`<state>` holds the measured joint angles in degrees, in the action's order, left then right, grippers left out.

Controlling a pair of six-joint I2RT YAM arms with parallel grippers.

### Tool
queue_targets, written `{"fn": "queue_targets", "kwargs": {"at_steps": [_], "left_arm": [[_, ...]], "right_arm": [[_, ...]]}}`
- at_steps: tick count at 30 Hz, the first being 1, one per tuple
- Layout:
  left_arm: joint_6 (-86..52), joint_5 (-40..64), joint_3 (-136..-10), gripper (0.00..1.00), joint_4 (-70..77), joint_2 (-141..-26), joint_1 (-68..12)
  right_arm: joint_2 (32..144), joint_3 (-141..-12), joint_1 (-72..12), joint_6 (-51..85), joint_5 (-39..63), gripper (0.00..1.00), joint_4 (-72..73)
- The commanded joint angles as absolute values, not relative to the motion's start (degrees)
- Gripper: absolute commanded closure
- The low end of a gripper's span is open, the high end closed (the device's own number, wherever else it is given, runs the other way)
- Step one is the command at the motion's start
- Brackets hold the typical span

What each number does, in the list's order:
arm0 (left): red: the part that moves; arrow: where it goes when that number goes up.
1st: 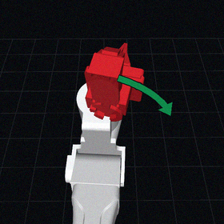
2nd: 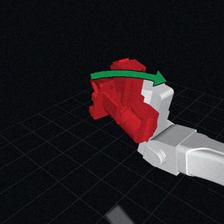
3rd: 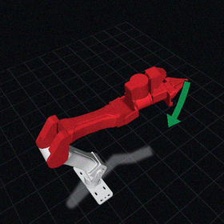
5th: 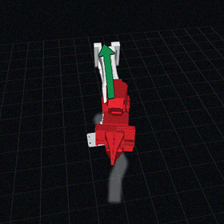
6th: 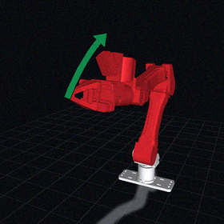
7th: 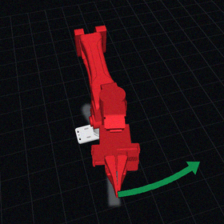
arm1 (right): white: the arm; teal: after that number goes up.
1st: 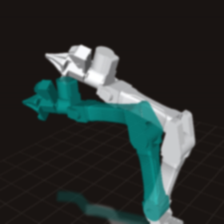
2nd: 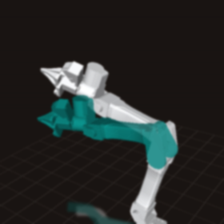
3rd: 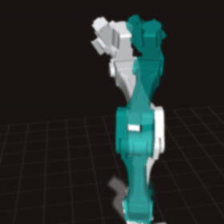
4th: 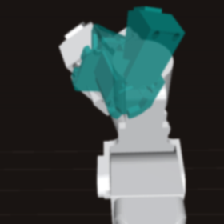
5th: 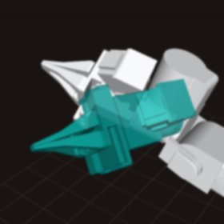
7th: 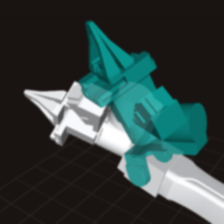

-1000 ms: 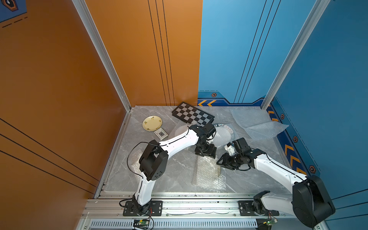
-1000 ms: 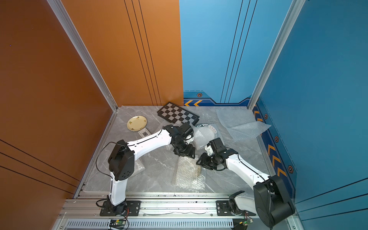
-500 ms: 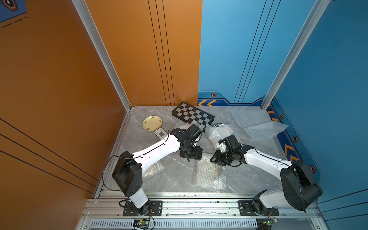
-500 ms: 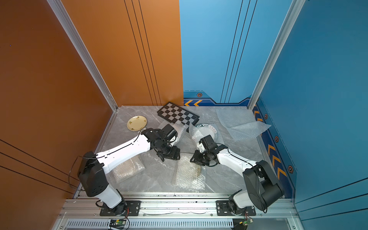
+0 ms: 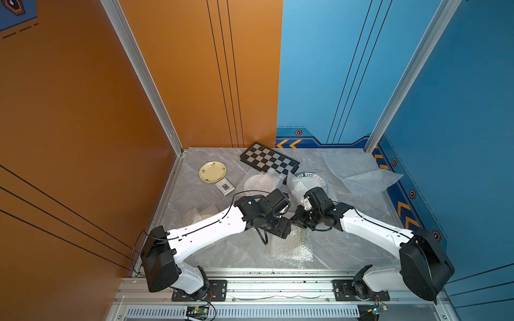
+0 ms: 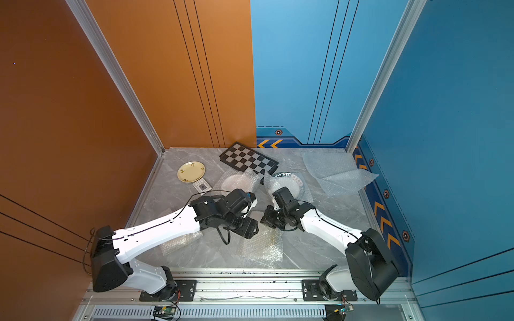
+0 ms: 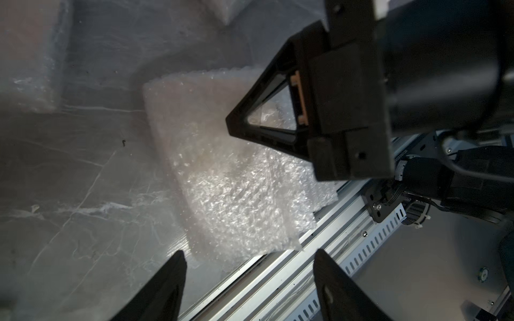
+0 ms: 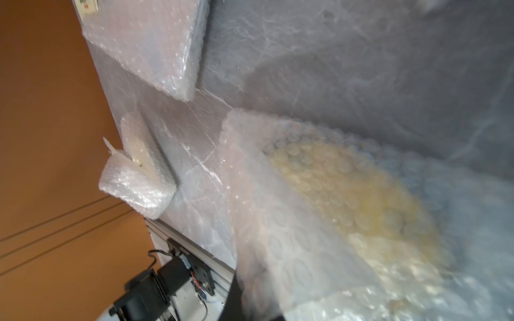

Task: Unpack dinner plates from bubble wrap
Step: Unwrap the bubble wrap at the center of the board.

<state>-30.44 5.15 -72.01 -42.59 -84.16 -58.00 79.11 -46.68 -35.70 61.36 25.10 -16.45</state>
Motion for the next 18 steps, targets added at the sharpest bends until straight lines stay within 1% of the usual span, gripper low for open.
{"fn": "queue_targets", "kwargs": {"at_steps": [1, 6, 10, 18], "left_arm": [[-29.9, 3.2, -70.5, 0.24, -39.0, -84.8, -60.1], [-29.7, 2.1, -69.7, 0.19, -38.2, -86.3, -63.0], [-28.7, 0.8, -68.1, 0.19, -38.7, -86.2, -64.1], [-25.8, -6.5, -64.5, 0.20, -42.1, -83.5, -67.3]], "right_arm": [[77.8, -48.4, -37.0, 71.2, 20.6, 1.00, -17.8], [77.7, -50.8, -38.3, 74.5, 18.2, 1.00, -19.5], [78.6, -52.0, -38.3, 74.9, 18.5, 1.00, -20.0], [79.6, -52.7, -38.3, 75.0, 19.5, 1.00, -20.1]]}}
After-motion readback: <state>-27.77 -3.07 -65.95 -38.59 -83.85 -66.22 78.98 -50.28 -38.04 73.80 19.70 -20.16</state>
